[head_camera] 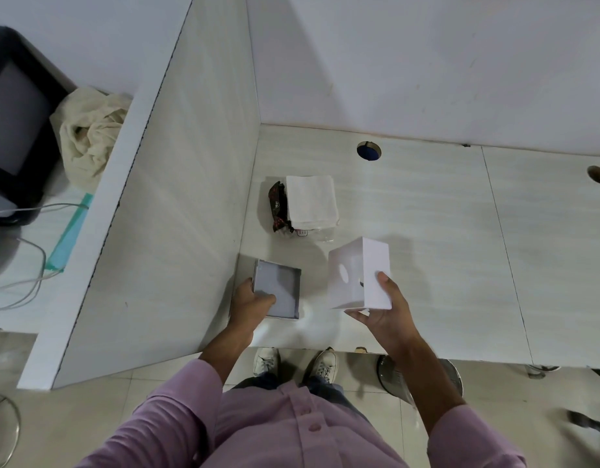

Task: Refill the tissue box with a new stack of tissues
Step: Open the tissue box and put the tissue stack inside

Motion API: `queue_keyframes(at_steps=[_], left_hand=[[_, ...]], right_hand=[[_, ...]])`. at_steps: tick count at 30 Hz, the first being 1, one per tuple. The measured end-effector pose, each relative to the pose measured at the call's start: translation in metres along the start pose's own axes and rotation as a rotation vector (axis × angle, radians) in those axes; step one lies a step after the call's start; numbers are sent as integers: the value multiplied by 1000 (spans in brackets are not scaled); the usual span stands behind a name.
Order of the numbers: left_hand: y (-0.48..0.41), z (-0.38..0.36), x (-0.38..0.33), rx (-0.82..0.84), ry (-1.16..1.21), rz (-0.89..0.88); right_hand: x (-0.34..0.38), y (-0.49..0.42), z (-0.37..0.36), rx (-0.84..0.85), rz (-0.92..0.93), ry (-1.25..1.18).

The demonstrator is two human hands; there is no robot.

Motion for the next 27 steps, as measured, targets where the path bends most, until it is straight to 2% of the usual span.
queue_keyframes(at_steps=[5, 7, 11, 13, 17, 21, 25, 27], left_hand=[[-7, 1, 4, -52, -203, -91], [-9, 1, 2, -57, -275, -109], [-5, -5, -4, -68, -389, -192], [3, -12, -13, -15, -184, -210], [17, -32, -40, 264, 511, 92], [21, -34, -48, 470, 875, 166], [19, -25, -42, 660, 1211, 213], [16, -17, -42, 652, 1276, 178]], right_hand=[[2, -2, -2, 15, -8, -41], [0, -5, 0, 42, -21, -127], [-3, -6, -2, 214, -92, -324], [-4, -6, -10, 276, -110, -383], [-9, -13, -31, 320, -140, -362], [-14, -21, -52, 217, -161, -228], [0, -30, -62, 104, -162, 112], [18, -41, -59, 34, -84, 368]])
Point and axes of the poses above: each hand's wrist, its own y-axis away from the middle knuckle, its own z-axis out of the back of the hand, x = y × z, the point moved 2 cm from there along -y, towards the middle knuckle, and after that the axes turned 8 degrees about -z, right-handed, at the moved point
